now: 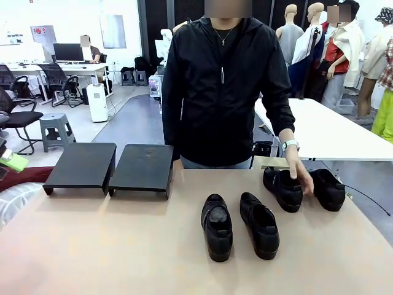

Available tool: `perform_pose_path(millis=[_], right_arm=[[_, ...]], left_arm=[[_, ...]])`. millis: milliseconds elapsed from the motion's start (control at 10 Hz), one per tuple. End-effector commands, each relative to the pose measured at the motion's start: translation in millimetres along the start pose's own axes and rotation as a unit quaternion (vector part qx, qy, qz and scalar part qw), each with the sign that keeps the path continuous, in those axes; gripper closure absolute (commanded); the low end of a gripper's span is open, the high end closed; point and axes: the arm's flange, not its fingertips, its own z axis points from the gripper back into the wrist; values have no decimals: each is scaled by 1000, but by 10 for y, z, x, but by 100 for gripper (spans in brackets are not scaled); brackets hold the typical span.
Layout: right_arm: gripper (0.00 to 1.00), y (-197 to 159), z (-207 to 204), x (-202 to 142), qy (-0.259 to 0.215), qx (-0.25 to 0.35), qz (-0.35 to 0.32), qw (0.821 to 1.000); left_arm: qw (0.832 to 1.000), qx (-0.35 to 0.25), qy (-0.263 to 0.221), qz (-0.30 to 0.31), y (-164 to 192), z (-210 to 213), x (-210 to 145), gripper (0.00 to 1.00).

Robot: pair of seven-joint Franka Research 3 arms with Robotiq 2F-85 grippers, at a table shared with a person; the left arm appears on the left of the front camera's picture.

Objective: Organize the shoes by placing them on the stand.
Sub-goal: Pick up one Shoe and place it in the middle of the table.

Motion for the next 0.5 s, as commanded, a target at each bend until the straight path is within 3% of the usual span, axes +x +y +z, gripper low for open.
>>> perform_pose_path(millis=[0, 100, 200, 400], right_arm=[[0, 503, -404, 449, 45, -34, 29, 998], [0, 597, -614, 631, 80, -59, 44, 994], [0, 509, -570, 648, 90, -54, 32, 994], [0, 145, -41, 255, 107, -57, -9, 993]], left_arm=[[1000, -11, 0, -7, 32, 23, 6, 0], [1000, -11, 0, -7, 32, 23, 6, 0], [1000, -11, 0, -7, 32, 23, 6, 0], [1000, -11, 0, -7, 32, 23, 6, 0]])
